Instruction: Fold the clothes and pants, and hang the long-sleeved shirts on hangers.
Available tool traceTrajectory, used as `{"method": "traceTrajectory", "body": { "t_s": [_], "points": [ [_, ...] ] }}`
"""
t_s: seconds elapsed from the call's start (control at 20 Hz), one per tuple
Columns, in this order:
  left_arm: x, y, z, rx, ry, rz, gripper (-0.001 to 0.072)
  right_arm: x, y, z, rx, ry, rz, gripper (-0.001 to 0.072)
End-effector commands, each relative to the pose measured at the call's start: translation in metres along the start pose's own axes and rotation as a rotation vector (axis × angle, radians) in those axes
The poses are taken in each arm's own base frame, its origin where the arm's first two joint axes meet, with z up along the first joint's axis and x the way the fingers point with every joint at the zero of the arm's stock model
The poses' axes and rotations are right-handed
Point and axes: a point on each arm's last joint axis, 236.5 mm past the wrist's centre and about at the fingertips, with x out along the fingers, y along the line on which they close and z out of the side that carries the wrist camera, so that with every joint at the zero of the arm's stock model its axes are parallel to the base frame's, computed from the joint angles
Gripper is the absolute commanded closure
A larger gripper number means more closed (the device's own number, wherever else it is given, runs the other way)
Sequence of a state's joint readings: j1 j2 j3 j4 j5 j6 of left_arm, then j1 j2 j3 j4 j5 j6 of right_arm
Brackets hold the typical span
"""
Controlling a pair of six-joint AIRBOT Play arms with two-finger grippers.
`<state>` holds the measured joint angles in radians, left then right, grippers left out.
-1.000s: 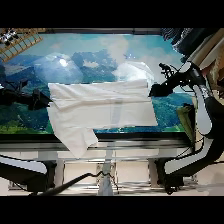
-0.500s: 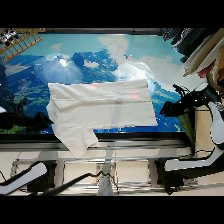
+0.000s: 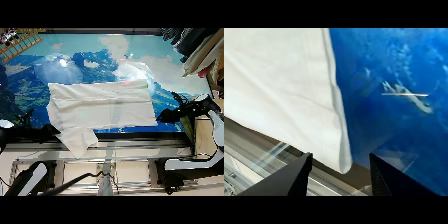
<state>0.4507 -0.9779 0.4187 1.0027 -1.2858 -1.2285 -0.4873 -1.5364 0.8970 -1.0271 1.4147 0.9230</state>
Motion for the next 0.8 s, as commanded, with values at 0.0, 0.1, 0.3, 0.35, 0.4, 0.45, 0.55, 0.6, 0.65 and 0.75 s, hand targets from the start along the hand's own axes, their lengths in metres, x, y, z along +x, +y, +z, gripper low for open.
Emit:
{"method": "traceTrajectory", "body": {
  "t_s": [0.0,0.1,0.3,0.35,0.4,0.45,0.55,0.6,0.65,0.75],
  "points": [
    [0.01,-0.008,-0.009,0.043,0.034,0.019,0.0169,0.003,-0.002,0.0,-0.011,-0.006,-0.002,0.0269],
    [0.016,-0.012,-0.016,0.05,0.062,0.028,0.0169,0.003,-0.002,0.0,-0.011,-0.005,-0.002,0.027],
    [0.028,-0.01,-0.03,0.035,0.143,0.051,0.0169,0.003,-0.003,0.0,-0.015,-0.007,-0.004,0.027],
    [0.032,-0.009,-0.033,0.029,0.163,0.052,0.0169,0.003,-0.003,0.0,-0.015,-0.007,-0.004,0.027],
    [0.035,-0.007,-0.034,0.022,0.174,0.057,0.0169,0.003,-0.003,0.0,-0.015,-0.008,-0.004,0.027],
    [0.038,-0.005,-0.033,0.012,0.169,0.057,0.017,0.003,-0.003,0.0,-0.015,-0.007,-0.003,0.029],
    [0.041,-0.006,-0.029,-0.003,0.15,0.048,0.0301,0.003,-0.002,-0.001,-0.015,-0.002,0.001,0.033],
    [0.041,-0.01,-0.027,-0.01,0.144,0.032,0.0521,0.003,0.0,-0.003,-0.016,0.007,0.008,0.0338],
    [0.041,-0.014,-0.025,-0.018,0.132,0.014,0.07,0.003,0.002,-0.006,-0.019,0.02,0.018,0.0409],
    [0.04,-0.021,-0.02,-0.015,0.118,-0.01,0.0701,0.003,0.006,-0.01,-0.018,0.036,0.033,0.0447]
  ]
}}
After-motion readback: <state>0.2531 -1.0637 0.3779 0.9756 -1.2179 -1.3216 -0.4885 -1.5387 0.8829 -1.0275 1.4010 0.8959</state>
